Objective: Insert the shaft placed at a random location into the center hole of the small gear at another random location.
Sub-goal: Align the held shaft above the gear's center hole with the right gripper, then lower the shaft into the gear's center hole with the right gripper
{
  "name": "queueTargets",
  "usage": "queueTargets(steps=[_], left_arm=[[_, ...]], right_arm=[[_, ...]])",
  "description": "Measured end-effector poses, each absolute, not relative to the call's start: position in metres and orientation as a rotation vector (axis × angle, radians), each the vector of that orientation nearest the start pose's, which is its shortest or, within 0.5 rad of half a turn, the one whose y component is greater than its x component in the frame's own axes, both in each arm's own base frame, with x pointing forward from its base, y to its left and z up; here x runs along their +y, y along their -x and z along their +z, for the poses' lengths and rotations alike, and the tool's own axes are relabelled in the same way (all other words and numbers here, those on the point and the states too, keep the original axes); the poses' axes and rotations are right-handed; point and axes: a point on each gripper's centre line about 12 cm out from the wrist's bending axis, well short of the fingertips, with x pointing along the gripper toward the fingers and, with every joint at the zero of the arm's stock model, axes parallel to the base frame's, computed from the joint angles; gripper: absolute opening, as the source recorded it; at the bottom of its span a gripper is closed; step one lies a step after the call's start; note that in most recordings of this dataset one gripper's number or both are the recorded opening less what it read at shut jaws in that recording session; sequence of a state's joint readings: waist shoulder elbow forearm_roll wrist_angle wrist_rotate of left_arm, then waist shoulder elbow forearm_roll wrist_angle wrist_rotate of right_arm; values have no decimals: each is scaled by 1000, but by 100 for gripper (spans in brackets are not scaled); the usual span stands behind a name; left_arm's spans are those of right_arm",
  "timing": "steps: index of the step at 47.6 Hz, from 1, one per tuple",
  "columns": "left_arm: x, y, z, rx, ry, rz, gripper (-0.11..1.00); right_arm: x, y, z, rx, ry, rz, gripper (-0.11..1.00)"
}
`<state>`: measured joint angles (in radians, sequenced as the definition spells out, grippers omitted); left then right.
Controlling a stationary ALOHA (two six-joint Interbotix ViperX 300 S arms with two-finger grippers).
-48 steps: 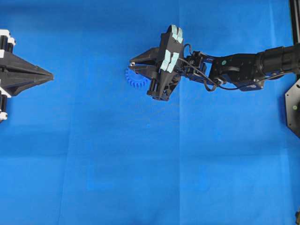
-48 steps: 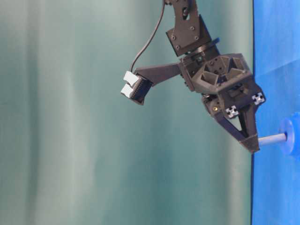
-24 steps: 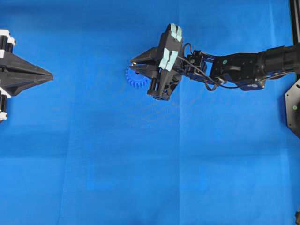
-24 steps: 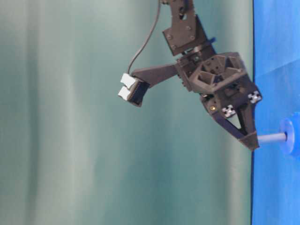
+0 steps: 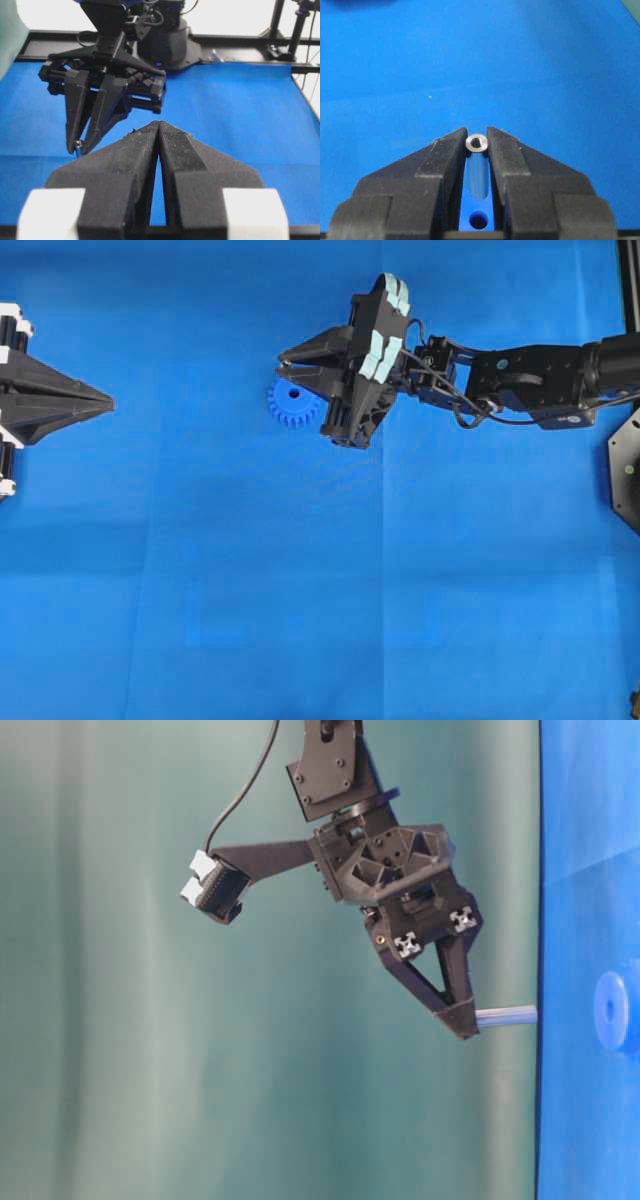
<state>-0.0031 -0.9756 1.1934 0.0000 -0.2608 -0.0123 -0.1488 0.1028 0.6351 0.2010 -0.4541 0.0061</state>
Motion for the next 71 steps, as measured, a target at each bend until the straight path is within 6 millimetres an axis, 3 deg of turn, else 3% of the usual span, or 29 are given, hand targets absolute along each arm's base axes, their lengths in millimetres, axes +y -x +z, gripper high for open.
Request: queueTargets(steps=[12,36,54,71], left_arm=[[0,-196,285,-43,12,-2,0],[-1,-196,285,-43,12,-3,0],[0,-196,284,-41,11,-2,0],[0,-196,285,-43,12,-2,0]], right_arm=[[-72,-419,183,267,-193,-259,3],[-74,-425,133,327,-212,-293,3],[-74,-421,128,333,-213,-296,3],[-73,-421,108,377,-212,-299,3]])
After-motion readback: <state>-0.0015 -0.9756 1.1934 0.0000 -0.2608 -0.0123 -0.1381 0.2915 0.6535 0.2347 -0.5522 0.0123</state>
